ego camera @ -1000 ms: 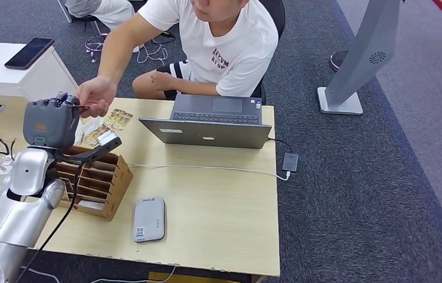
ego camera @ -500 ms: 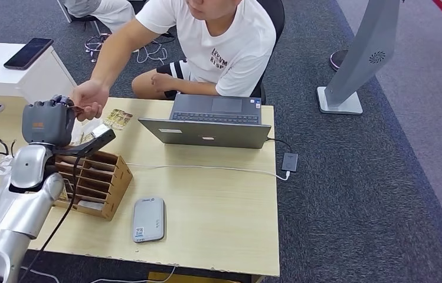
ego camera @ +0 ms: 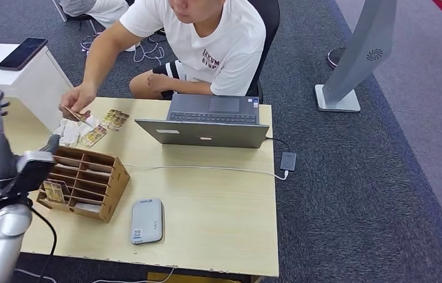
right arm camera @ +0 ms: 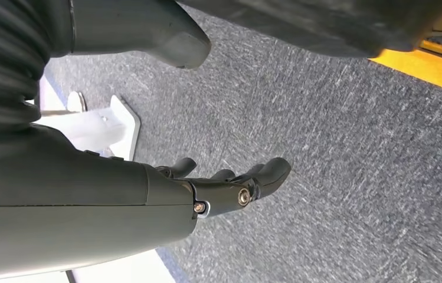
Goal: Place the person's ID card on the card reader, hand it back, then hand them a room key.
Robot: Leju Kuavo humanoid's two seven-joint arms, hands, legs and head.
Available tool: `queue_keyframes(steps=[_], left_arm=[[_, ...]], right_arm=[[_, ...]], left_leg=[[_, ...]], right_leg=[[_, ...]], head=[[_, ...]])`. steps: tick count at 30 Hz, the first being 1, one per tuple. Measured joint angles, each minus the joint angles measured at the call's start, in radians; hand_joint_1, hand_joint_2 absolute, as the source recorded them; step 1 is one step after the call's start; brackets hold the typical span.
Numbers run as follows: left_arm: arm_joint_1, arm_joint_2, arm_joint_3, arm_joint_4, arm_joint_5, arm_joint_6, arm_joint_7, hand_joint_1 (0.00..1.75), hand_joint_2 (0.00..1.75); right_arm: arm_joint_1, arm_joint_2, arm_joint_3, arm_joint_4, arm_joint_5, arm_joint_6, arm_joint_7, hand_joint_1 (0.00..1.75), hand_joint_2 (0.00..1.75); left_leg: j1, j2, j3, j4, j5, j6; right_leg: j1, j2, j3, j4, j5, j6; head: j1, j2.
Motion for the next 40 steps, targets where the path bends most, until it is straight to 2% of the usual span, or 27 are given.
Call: queue_keyframes(steps=[3,7,9,12,15,17,19,21,23,24,26,28,30,32,33,35,36,37,39,40], left_arm=[[0.11,-0.003,0.193,-0.122,0.319,-0.15,-0.117,0.0,1.75],[0.202,-0.025,0.498,-0.201,0.707,-0.435,-0.148,0.0,1.75],[0.223,-0.043,0.628,-0.218,0.761,-0.525,-0.144,0.0,1.75],[0.232,-0.069,0.751,-0.236,0.765,-0.572,-0.129,0.0,1.75],[0.225,-0.091,0.859,-0.236,0.909,-0.568,-0.073,0.0,1.75],[0.206,-0.088,0.98,-0.188,1.025,-0.517,-0.015,0.0,1.75],[0.192,-0.065,1.127,-0.088,1.081,-0.425,0.02,0.0,1.75],[0.195,-0.045,1.244,0.013,1.105,-0.341,0.017,0.0,1.75],[0.203,-0.047,1.316,0.078,1.125,-0.246,0.002,0.0,1.75],[0.207,-0.062,1.343,0.097,1.125,-0.178,-0.004,0.0,1.75],[0.214,-0.129,1.38,0.113,1.087,-0.033,-0.005,0.0,1.75],[0.221,-0.262,1.402,0.111,0.948,0.098,0.035,0.0,1.75],[0.228,-0.417,1.407,0.14,0.649,0.197,0.127,0.0,1.75],[0.228,-0.531,1.412,0.232,0.281,0.238,0.181,0.0,1.75],[0.224,-0.571,1.419,0.306,0.119,0.241,0.148,0.0,1.75],[0.207,-0.616,1.44,0.508,-0.096,0.243,0.006,0.0,1.75],[0.191,-0.622,1.449,0.618,-0.129,0.243,-0.058,0.0,1.31],[0.173,-0.624,1.454,0.719,-0.101,0.243,-0.085,0.0,0.87],[0.137,-0.627,1.453,0.874,0.098,0.227,-0.046,0.0,0.0],[0.128,-0.629,1.452,0.908,0.165,0.222,-0.025,0.0,0.0]], right_arm=[[0.01,-0.004,-0.003,0.001,-0.003,0.006,-0.012,0.0,0.0],[0.016,-0.008,-0.009,0.001,-0.013,0.003,-0.027,0.0,0.0],[0.017,-0.009,-0.013,0.001,-0.016,0.002,-0.03,0.0,0.0],[0.016,-0.009,-0.017,0.001,-0.016,0.0,-0.033,0.0,0.0],[0.016,-0.009,-0.018,0.001,-0.016,-0.007,-0.043,0.0,0.0],[0.017,-0.009,-0.019,0.003,-0.016,-0.009,-0.05,0.0,0.0],[0.018,-0.009,-0.02,0.006,-0.017,-0.01,-0.058,0.0,0.0],[0.02,-0.009,-0.021,0.009,-0.019,-0.013,-0.064,0.0,0.0],[0.022,-0.009,-0.022,0.012,-0.02,-0.016,-0.067,0.0,0.0],[0.021,-0.009,-0.022,0.014,-0.019,-0.018,-0.067,0.0,0.0],[0.02,-0.007,-0.023,0.016,-0.017,-0.021,-0.066,0.0,0.0],[0.021,-0.005,-0.023,0.018,-0.009,-0.022,-0.064,0.0,0.0],[0.02,-0.003,-0.023,0.018,0.0,-0.022,-0.06,0.0,0.0],[0.019,-0.001,-0.023,0.019,0.001,-0.023,-0.059,0.0,0.0],[0.018,-0.001,-0.023,0.019,-0.002,-0.024,-0.06,0.0,0.0],[0.017,-0.002,-0.023,0.019,-0.006,-0.024,-0.057,0.0,0.0],[0.016,-0.003,-0.023,0.019,-0.002,-0.021,-0.052,0.0,0.0],[0.015,-0.004,-0.023,0.019,0.004,-0.013,-0.044,0.0,0.0],[0.011,-0.008,-0.023,0.019,0.019,0.019,-0.033,0.0,0.0],[0.01,-0.008,-0.022,0.019,0.022,0.03,-0.032,0.0,0.0]], left_leg=[[0.001,0.001,-0.001,0.0,-0.001,0.0],[0.002,0.002,-0.001,-0.001,-0.001,-0.001],[0.002,0.001,-0.001,-0.001,-0.001,-0.002],[0.002,-0.002,-0.002,-0.001,-0.001,-0.001],[0.002,-0.003,-0.002,-0.001,-0.002,-0.002],[0.002,-0.001,-0.001,-0.001,-0.002,-0.002],[0.002,0.001,0.001,-0.001,-0.003,-0.004],[0.002,0.001,0.002,-0.001,-0.004,-0.005],[0.002,-0.003,0.002,-0.001,-0.004,-0.004],[0.002,-0.004,0.003,-0.001,-0.005,-0.003],[-0.001,-0.006,0.003,-0.001,-0.006,-0.002],[-0.007,-0.006,0.006,-0.001,-0.007,0.002],[-0.009,-0.005,0.008,-0.001,-0.009,0.006],[-0.01,-0.007,0.01,0.0,-0.01,0.01],[-0.01,-0.008,0.01,0.0,-0.01,0.011],[-0.012,-0.01,0.01,0.0,-0.009,0.013],[-0.012,-0.012,0.01,0.0,-0.009,0.014],[-0.012,-0.013,0.009,0.0,-0.008,0.015],[-0.012,-0.014,0.009,0.001,-0.008,0.015],[-0.012,-0.014,0.009,0.001,-0.008,0.015]], right_leg=[[0.001,0.001,-0.002,0.0,-0.001,-0.001],[0.002,0.001,-0.002,0.0,-0.002,-0.001],[0.002,0.001,-0.002,0.0,-0.002,-0.001],[0.002,-0.002,-0.001,0.0,-0.002,-0.001],[0.002,-0.003,0.001,0.0,-0.002,-0.001],[0.002,-0.001,0.001,0.0,-0.002,-0.001],[0.002,0.002,0.0,0.001,-0.003,-0.002],[0.002,0.002,0.0,0.001,-0.005,-0.002],[0.002,-0.003,0.002,0.0,-0.007,-0.002],[0.002,-0.005,0.003,0.0,-0.008,-0.002],[-0.001,-0.007,0.006,0.0,-0.009,0.0],[-0.006,-0.007,0.007,0.0,-0.01,0.003],[-0.009,-0.007,0.009,-0.002,-0.011,0.006],[-0.009,-0.008,0.013,-0.005,-0.011,0.009],[-0.01,-0.009,0.014,-0.006,-0.011,0.011],[-0.011,-0.012,0.015,-0.007,-0.01,0.013],[-0.011,-0.013,0.015,-0.007,-0.01,0.013],[-0.011,-0.015,0.015,-0.007,-0.01,0.013],[-0.011,-0.015,0.016,-0.007,-0.009,0.014],[-0.011,-0.014,0.017,-0.007,-0.008,0.014]], head=[[0.0,0.0],[0.0,0.0],[0.0,0.0],[0.0,0.0],[0.001,0.0],[0.002,0.0],[0.001,0.0],[-0.001,0.0],[-0.002,0.0],[-0.002,0.0],[-0.002,0.0],[-0.002,0.0],[-0.003,0.0],[-0.001,0.0],[0.001,0.0],[0.0,0.0],[0.0,0.0],[0.0,0.0],[0.002,0.0],[0.002,0.0]])
